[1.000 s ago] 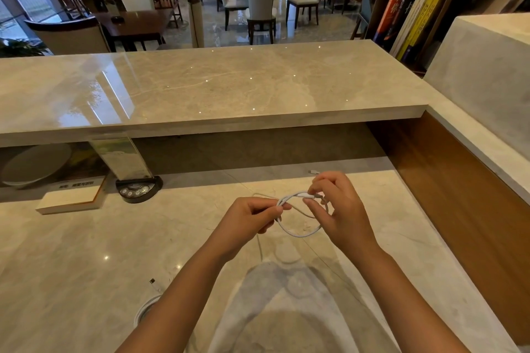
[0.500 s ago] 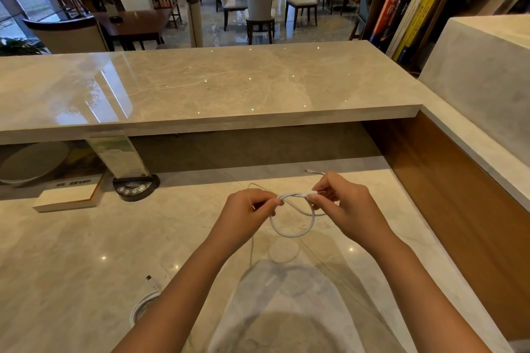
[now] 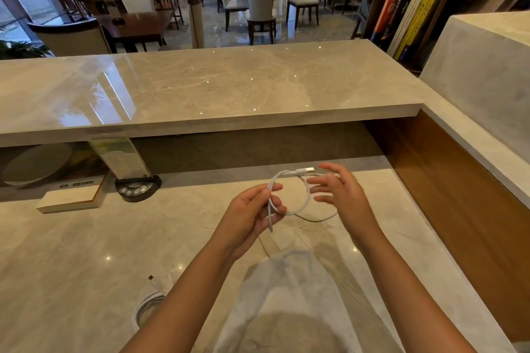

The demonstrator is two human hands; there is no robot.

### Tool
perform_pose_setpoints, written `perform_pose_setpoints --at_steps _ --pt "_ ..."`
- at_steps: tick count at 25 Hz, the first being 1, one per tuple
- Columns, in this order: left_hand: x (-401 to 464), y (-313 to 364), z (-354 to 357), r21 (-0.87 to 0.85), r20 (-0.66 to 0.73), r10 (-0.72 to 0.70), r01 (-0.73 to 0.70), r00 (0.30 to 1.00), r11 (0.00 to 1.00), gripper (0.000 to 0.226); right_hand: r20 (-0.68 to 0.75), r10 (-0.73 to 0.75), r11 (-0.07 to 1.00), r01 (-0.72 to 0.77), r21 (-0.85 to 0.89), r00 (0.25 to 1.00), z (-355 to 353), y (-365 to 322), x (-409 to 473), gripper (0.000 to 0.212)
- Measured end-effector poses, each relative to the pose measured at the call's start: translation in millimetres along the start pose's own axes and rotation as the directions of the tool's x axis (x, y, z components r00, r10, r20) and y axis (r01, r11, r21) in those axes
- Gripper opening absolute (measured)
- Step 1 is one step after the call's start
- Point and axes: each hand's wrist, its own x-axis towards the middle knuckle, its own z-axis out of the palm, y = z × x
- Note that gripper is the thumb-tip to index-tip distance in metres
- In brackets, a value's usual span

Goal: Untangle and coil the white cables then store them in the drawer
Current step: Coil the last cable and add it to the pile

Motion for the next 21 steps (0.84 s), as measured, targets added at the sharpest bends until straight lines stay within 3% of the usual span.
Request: perform_pose_setpoints --at_steps 3,5,9,13,18,21 --pt "9 -1 -4 -0.265 -0.063 0.075 -0.089 0.995 0.960 0.024 0.374 0.112 0.994 -0.097 -0.059 0.921 22 18 -14 0.035" --pt "15 -1 -7 -0.344 -0.087 0.114 -0.137 0.990 0.929 0.023 0.537 0.095 0.987 -0.009 -0.161 0.838 39 29 -24 0.030" --pt "16 -2 -19 -0.311 -0.055 0.164 -0.173 0.985 0.935 0.023 0.581 0.047 0.978 0.082 -0.193 0.813 46 28 -21 0.007" --pt "14 0 -26 -0.307 -0.049 0.207 -0.212 0.977 0.928 0.024 0.702 0.138 0.989 -0.054 -0.141 0.699 46 20 -18 0.014" --pt "11 14 -53 -0.295 -0.150 0.267 -0.301 0.952 0.907 0.024 0.710 0.317 0.923 -0.034 -0.383 0.629 7 33 1 0.025" --pt "7 10 -63 -0.158 -0.158 0.255 -0.279 0.954 0.947 0.025 0.635 0.402 0.861 -0.036 -0.507 0.660 -16 26 22 0.024"
